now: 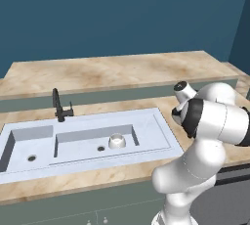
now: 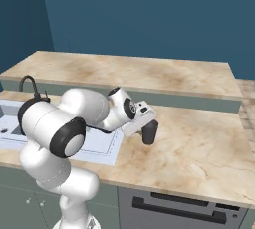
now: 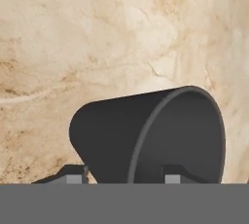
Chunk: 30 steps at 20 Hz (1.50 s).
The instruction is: Move any existing items from the left basin to the right basin for drying. Then move the glass cup from the counter to the left basin of the sink for washing.
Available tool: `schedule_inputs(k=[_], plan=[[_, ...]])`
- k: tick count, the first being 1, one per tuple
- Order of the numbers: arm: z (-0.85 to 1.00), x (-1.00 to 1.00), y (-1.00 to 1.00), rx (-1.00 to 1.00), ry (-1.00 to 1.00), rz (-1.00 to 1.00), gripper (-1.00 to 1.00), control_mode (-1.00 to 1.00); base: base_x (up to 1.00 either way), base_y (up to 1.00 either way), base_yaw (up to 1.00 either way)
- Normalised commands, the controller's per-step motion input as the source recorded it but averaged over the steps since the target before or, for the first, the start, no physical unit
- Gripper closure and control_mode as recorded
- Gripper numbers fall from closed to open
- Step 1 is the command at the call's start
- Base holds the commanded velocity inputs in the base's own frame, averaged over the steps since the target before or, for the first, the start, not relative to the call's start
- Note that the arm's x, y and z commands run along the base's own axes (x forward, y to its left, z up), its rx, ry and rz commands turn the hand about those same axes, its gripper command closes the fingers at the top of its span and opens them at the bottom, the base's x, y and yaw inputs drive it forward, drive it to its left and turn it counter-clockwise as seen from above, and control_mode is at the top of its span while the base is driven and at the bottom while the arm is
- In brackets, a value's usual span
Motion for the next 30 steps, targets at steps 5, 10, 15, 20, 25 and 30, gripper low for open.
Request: schedule_inputs(k=[5,10,15,20,25,30], plan=[[-0.03,-0.01,0.0,0.0,0.01,0.0,1.0,-1.0,0.0,0.0,0.0],[-0.01,-0.27,0.0,0.1,0.0,0.0,1.0,-1.0,0.0,0.0,0.0],[0.14,-0.37,0.09,0.05,-0.01,0.0,1.0,-1.0,0.0,0.0,0.0],[0.65,-0.49,0.1,0.02,-0.05,0.0,1.0,-1.0,0.0,0.0,0.0],[0.88,-0.46,0.11,0.05,-0.03,0.0,1.0,-1.0,0.0,0.0,0.0],[0.65,-0.35,0.2,0.06,-0.02,0.01,1.0,-1.0,0.0,0.0,0.0]])
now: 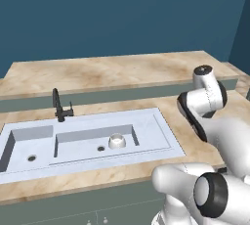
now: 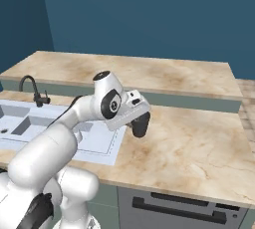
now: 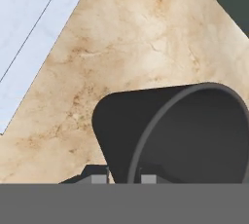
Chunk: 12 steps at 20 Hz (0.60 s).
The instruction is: Move any existing items from the left basin to the right basin for drying. Then move the glass cup from the counter to the left basin of the sink for washing.
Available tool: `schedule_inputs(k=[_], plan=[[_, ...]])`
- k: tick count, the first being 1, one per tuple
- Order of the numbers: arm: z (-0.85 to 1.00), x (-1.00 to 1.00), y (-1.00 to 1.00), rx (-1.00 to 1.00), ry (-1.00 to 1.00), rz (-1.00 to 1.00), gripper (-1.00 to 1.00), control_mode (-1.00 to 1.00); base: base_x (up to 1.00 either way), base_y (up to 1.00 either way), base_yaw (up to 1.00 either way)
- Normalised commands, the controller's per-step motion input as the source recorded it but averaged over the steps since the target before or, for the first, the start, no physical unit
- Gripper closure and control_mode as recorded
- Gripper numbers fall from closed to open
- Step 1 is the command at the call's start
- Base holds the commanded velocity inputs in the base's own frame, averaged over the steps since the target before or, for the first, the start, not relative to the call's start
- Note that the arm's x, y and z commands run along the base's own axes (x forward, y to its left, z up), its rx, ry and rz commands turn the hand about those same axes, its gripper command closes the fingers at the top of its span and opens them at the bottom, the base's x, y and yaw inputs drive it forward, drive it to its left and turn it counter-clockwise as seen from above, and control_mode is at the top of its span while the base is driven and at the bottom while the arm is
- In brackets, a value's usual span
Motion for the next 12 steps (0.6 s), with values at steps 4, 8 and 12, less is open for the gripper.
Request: schedule_inputs(k=[4,8,12], plan=[[0.25,-0.17,0.36,0.03,0.0,0.05,1.0,-1.0,0.0,0.0,0.0],[0.23,-0.27,0.29,0.02,0.0,0.07,1.0,-1.0,0.0,0.0,0.0],[0.07,-0.04,0.26,0.02,0.0,0.04,1.0,-1.0,0.0,0.0,0.0]])
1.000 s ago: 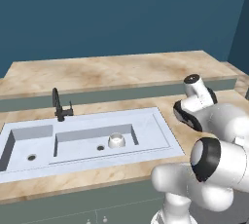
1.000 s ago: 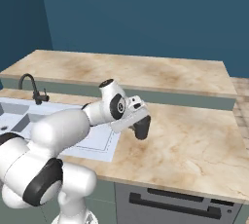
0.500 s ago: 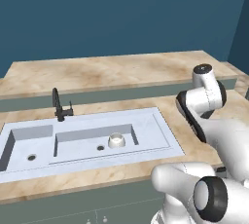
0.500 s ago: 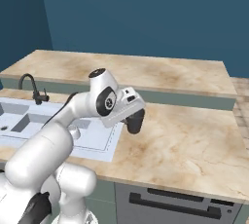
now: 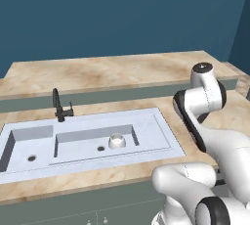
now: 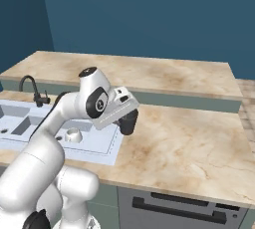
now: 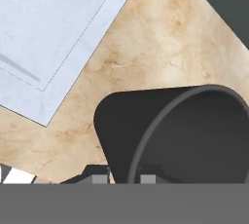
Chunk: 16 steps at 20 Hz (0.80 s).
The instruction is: Move any existing items from the left basin to the right basin for drying. Then move the glass cup from the counter to the left basin of the sink for washing.
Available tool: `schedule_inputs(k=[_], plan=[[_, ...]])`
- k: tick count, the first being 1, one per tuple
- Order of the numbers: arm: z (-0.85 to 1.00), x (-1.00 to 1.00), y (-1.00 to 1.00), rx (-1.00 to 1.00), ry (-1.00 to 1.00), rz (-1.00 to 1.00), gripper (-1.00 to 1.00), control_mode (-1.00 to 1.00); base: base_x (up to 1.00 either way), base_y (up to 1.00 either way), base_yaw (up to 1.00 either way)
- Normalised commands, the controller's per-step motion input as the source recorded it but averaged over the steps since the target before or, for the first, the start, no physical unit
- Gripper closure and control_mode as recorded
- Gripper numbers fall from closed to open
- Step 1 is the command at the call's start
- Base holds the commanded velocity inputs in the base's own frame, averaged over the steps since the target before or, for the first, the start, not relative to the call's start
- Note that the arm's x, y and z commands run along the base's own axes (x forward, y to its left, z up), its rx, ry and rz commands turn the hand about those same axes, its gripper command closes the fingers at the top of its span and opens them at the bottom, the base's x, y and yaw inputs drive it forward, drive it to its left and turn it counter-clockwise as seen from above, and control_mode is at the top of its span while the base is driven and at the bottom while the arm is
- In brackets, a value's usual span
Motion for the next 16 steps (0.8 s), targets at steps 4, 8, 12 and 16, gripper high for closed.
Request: schedule_inputs(k=[4,8,12,16], plan=[[0.0,0.0,0.03,0.07,0.01,0.04,1.0,-1.0,0.0,0.0,0.0],[0.0,0.0,0.0,0.05,0.0,0.0,1.0,-1.0,0.0,0.0,0.0],[0.0,0.0,0.0,0.04,0.0,0.0,1.0,-1.0,0.0,0.0,0.0],[0.0,0.0,0.0,0.01,0.0,0.0,1.0,1.0,-0.12,0.03,0.0]])
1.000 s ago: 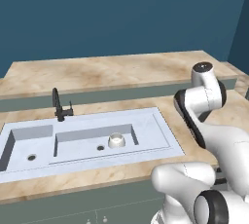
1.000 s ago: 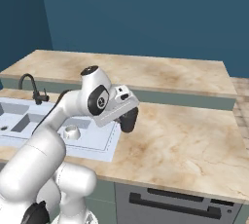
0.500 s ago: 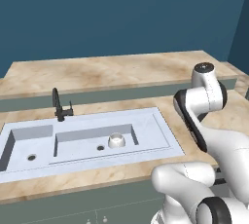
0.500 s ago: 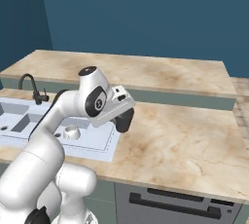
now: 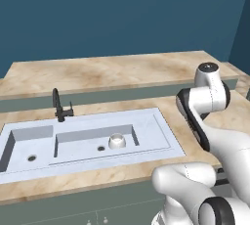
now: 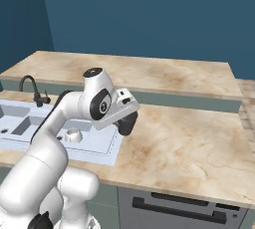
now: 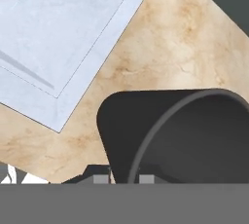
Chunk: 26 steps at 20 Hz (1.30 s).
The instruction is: Move any existing items from the left basin to the right basin for drying. Then move the glass cup from the counter to the left basin of the sink for washing.
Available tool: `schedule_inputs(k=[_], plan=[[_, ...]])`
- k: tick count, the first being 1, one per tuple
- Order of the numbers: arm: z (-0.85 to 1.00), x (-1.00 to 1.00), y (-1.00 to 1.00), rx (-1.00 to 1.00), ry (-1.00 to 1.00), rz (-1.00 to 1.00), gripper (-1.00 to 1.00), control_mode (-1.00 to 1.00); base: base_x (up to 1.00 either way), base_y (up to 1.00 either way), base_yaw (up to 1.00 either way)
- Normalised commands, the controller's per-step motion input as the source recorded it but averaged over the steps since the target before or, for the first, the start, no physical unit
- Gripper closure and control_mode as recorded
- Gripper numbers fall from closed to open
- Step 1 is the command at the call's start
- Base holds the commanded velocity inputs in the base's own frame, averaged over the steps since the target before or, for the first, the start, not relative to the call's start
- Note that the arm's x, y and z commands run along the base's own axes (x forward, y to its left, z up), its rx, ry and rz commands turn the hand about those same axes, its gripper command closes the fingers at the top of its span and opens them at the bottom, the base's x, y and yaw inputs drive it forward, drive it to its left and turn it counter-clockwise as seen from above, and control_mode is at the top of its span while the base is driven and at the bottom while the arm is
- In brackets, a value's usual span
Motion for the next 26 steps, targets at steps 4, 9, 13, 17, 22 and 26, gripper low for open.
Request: schedule_inputs(k=[4,9,13,17,22,26], plan=[[0.0,0.0,0.0,0.0,0.0,0.0,1.0,1.0,-0.29,0.28,0.0],[0.0,0.0,0.0,0.0,0.0,0.0,1.0,1.0,-0.31,0.51,0.0],[0.0,0.0,0.0,0.0,0.0,0.0,1.0,1.0,-0.16,0.72,0.0],[0.0,0.0,0.0,0.0,0.0,0.0,1.0,1.0,-0.08,0.76,0.0],[0.0,0.0,0.0,0.0,0.0,0.0,1.0,1.0,-0.11,0.69,0.0],[0.0,0.0,0.0,0.0,0.0,0.0,1.0,1.0,-0.09,0.62,0.0]])
